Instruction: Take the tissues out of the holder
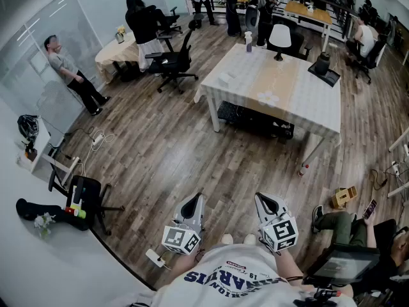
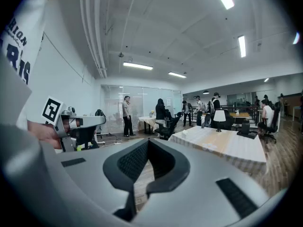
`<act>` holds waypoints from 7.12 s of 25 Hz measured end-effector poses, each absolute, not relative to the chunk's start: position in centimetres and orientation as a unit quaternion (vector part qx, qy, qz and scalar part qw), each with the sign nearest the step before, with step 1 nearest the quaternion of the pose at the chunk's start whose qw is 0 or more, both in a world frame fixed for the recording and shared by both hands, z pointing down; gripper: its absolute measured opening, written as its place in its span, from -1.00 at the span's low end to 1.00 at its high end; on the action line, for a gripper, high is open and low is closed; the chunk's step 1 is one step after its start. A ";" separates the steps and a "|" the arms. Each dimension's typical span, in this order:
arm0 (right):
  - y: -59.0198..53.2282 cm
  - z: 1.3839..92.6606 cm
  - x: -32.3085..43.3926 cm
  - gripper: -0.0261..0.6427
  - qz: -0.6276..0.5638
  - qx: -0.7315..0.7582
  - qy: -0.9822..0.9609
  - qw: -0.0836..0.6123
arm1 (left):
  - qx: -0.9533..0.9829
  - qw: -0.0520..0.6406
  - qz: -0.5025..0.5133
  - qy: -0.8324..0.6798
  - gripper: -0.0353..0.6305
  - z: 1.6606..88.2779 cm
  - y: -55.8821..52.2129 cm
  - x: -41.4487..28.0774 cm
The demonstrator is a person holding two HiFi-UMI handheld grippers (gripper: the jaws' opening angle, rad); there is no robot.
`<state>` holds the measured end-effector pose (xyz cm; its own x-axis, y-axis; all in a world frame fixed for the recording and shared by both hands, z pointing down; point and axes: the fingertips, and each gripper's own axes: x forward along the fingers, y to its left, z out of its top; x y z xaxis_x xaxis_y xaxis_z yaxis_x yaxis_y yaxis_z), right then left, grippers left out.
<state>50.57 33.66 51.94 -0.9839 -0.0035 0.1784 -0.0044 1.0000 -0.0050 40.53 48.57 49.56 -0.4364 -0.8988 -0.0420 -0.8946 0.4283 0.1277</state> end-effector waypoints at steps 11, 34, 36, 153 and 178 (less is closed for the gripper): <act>34.5 52.3 50.4 -0.90 0.010 0.036 -0.995 0.098 | 0.566 0.003 -0.024 -0.824 -0.88 49.5 49.5 41.1; 35.0 54.2 44.7 -0.89 0.026 0.080 -0.992 0.098 | 0.594 0.010 -0.007 -0.804 -0.88 52.0 48.8 35.1; 34.5 54.5 43.7 -0.89 0.029 0.076 -0.992 0.101 | 0.592 0.012 -0.007 -0.806 -0.88 52.2 48.3 34.2; -5.0 59.8 -14.7 -0.89 0.082 0.055 -0.975 0.199 | 0.596 0.099 -0.002 -0.797 -0.88 56.0 9.0 -25.2; -23.8 63.6 -23.3 -0.89 0.111 0.007 -0.972 0.205 | 0.568 0.106 0.050 -0.815 -0.88 54.9 -9.4 -33.5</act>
